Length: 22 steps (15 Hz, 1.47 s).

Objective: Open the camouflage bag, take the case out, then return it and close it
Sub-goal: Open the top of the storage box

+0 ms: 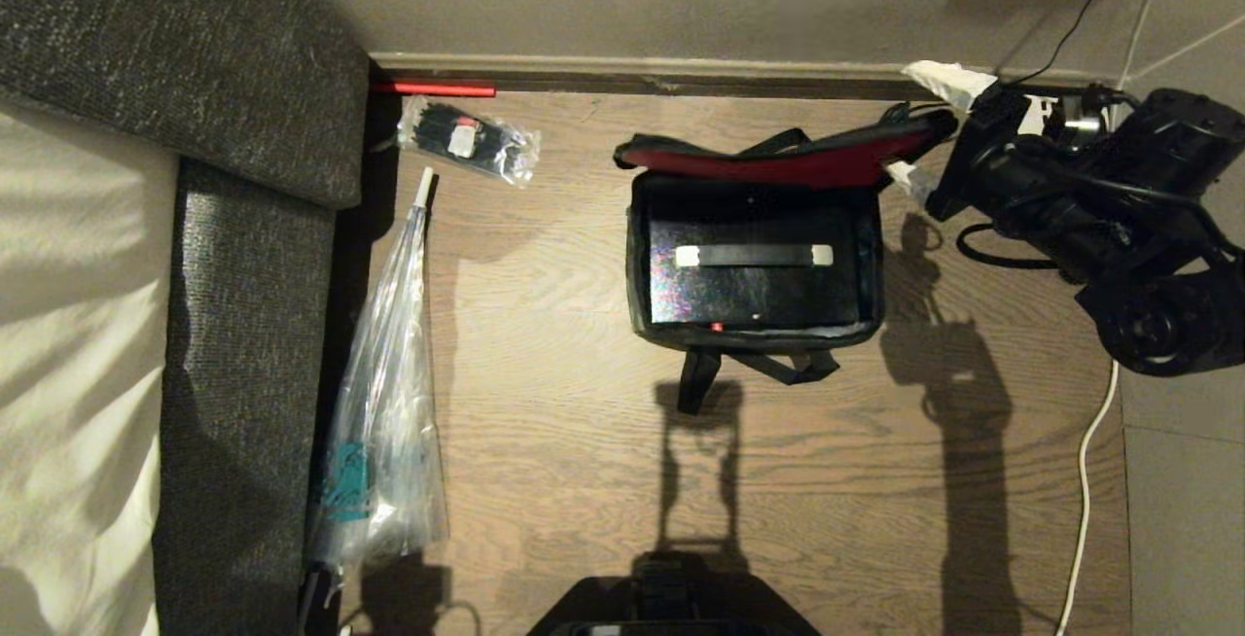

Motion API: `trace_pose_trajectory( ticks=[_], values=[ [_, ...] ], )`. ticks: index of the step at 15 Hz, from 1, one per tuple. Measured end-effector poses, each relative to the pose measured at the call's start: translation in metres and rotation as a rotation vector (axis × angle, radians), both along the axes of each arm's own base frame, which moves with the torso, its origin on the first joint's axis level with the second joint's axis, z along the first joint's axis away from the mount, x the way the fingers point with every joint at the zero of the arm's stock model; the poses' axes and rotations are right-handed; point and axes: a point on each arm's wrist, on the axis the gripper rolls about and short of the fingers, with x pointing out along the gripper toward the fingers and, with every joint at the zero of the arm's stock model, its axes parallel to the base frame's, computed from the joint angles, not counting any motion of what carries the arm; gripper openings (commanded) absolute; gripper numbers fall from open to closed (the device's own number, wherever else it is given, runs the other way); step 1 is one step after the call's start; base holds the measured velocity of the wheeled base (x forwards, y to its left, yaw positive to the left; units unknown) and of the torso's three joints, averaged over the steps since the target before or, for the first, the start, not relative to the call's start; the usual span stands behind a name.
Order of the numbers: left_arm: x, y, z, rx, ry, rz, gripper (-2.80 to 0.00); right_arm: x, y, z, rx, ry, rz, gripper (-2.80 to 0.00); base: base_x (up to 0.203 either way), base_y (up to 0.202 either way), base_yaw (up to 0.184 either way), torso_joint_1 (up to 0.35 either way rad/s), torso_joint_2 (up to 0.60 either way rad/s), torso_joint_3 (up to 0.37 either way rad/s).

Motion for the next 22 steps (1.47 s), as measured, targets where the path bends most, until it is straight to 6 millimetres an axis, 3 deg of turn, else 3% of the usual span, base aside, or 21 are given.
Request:
trace_pose_trajectory(
  ticks=[12, 22],
  values=[
    [0.000, 0.000, 0.000, 0.000, 0.000, 0.000, -2.80, 0.012, -0.015, 0.027, -0.233, -0.243, -0.155, 0.00, 0.000, 0.000, 0.000, 0.000, 0.00, 0.000],
    [0.000, 0.000, 0.000, 0.000, 0.000, 0.000, -2.80, 0.013, 0.006, -0.032, -0.242, -0.012, -0.070, 0.00, 0.000, 0.000, 0.000, 0.000, 0.00, 0.000]
  ],
)
